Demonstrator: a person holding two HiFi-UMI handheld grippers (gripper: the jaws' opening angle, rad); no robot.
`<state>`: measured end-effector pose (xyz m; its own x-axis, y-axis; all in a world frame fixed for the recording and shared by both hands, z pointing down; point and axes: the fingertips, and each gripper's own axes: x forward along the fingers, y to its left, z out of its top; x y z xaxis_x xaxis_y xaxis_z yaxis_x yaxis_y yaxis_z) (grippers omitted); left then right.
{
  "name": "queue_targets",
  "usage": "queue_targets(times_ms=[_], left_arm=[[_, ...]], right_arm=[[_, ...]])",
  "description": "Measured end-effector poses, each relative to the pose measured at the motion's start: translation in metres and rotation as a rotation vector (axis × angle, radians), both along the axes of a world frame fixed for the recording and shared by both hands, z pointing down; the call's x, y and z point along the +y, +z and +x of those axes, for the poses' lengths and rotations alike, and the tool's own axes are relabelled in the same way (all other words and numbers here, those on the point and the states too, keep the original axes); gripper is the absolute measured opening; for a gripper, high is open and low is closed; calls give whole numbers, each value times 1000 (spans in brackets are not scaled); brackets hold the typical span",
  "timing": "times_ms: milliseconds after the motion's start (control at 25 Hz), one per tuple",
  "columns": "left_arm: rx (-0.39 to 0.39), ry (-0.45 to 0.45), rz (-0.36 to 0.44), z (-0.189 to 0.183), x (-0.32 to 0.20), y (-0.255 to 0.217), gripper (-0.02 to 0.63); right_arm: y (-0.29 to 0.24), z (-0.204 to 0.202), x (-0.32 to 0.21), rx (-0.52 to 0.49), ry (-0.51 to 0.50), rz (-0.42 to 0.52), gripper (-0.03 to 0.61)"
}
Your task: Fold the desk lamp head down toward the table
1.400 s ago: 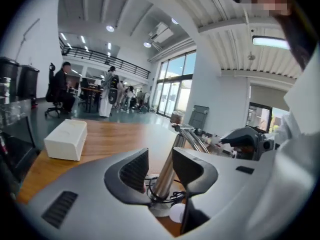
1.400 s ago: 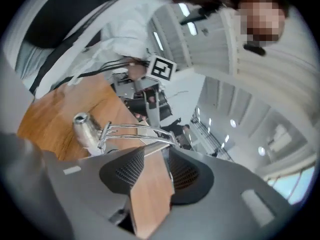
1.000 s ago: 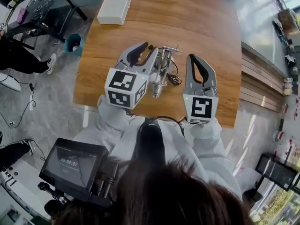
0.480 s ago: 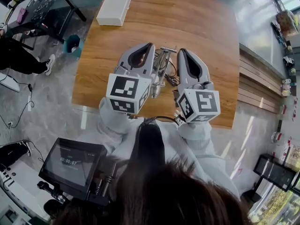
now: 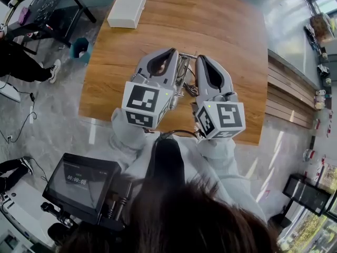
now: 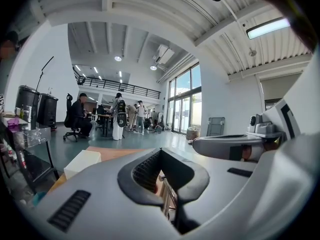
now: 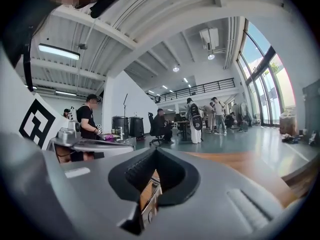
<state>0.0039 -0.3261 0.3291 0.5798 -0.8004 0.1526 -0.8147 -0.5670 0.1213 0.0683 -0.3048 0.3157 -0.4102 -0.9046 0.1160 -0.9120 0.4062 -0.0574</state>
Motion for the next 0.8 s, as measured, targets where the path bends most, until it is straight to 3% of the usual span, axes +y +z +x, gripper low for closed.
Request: queue_targets(times_ms=[800], left_arm=[[-10,3,-7,4,-6,2,2]], right_arm=[[2,-7,-3,36,-30,-1,0]])
